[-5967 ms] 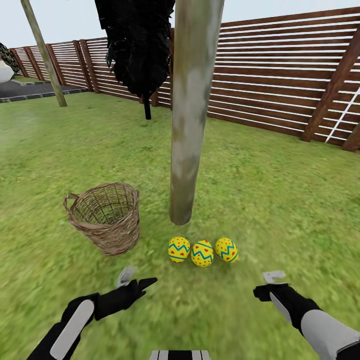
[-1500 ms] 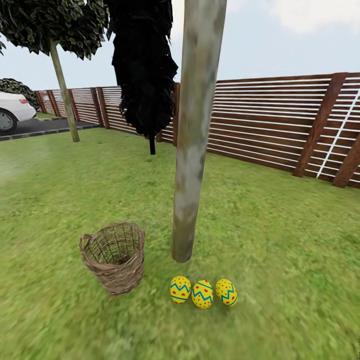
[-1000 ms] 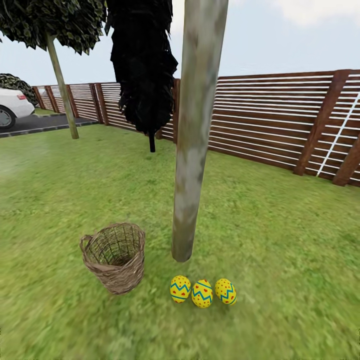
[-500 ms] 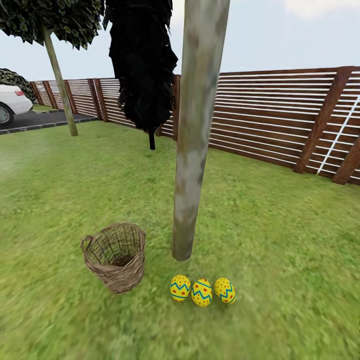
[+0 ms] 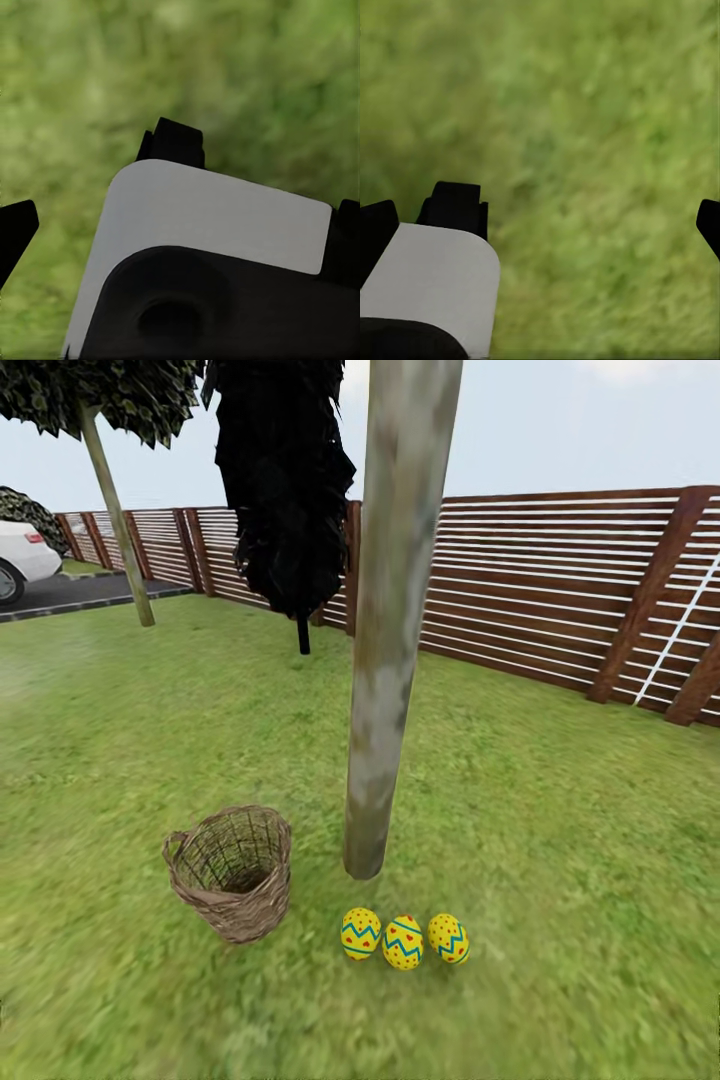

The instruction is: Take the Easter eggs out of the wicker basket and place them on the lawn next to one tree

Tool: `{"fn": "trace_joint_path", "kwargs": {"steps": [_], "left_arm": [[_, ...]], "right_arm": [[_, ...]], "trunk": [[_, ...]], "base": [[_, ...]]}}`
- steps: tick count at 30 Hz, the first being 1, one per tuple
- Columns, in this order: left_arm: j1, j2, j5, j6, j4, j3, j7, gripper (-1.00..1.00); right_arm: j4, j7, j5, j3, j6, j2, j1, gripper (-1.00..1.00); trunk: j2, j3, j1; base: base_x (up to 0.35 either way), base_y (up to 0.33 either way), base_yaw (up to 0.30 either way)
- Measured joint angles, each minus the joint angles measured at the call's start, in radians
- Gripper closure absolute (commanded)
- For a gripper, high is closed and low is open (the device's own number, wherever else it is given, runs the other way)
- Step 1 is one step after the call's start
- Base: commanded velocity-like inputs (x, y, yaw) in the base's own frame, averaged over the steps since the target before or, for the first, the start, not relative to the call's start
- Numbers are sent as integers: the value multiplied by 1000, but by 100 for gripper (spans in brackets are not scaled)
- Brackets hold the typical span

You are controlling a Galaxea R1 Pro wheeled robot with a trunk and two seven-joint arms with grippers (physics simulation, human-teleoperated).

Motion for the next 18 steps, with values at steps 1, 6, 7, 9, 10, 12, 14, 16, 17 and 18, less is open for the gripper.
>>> {"fn": "trace_joint_path", "kwargs": {"steps": [1,6,7,9,10,12,14,16,17,18], "left_arm": [[0,0,0,0,0,0,0,-100],[0,1,0,-1,0,0,0,-100],[0,1,0,-1,0,0,0,-100],[0,1,0,-2,0,0,1,-100],[0,2,0,-2,2,0,0,-100],[0,0,0,-5,10,0,1,-100],[0,0,0,-16,14,0,0,-100],[0,0,0,-22,16,0,0,-100],[0,0,0,-23,16,0,0,-100],[0,-1,0,-24,17,0,0,-100]], "right_arm": [[0,0,0,0,0,0,0,-100],[0,0,0,-1,0,0,0,-100],[0,0,0,-1,0,0,2,-100],[0,0,0,0,0,0,2,-100],[0,0,0,0,0,0,3,-100],[0,0,1,0,0,0,4,-100],[0,0,1,0,0,0,4,-100],[0,0,0,0,0,0,4,-100],[0,0,1,-1,0,0,5,-100],[0,0,0,-1,0,0,5,-100]], "trunk": [[7,2,-4],[7,-6,-4],[7,-8,-4],[7,-11,-4],[7,-13,-4],[7,-16,-4],[7,-19,-4],[7,-22,-4],[14,-21,-8],[21,-19,-12]], "base": [[0,0,0],[0,0,0],[0,0,0],[0,0,0],[0,0,0],[0,0,0],[0,0,0],[0,0,0],[0,0,0],[0,0,0]]}}
